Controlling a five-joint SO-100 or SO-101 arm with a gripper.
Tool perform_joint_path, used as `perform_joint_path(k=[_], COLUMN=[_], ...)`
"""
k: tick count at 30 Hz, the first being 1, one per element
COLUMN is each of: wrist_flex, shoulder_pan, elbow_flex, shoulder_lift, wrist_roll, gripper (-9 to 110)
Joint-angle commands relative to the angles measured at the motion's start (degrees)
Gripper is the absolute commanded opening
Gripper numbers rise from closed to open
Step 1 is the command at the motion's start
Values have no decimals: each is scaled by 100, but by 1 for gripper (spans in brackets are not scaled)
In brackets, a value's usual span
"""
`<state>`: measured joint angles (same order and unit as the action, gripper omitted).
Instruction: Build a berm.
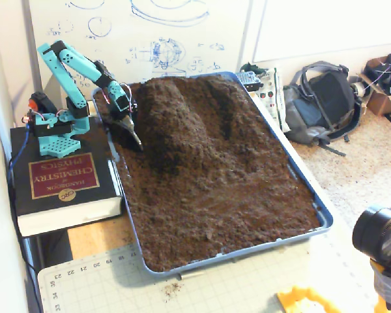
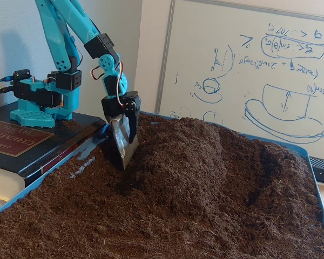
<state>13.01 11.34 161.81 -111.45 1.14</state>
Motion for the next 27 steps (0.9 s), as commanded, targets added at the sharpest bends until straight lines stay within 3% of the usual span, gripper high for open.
perform_joint_path(k=[1, 11, 19, 27], wrist_flex=[-334, -360, -360, -360], shoulder_pan=[9, 9, 88, 721], elbow_flex=[-870, -2145, -2048, -1283], shoulder_lift=[123, 606, 554, -598], wrist_roll=[-9, -18, -26, -114], gripper=[0, 0, 0, 0])
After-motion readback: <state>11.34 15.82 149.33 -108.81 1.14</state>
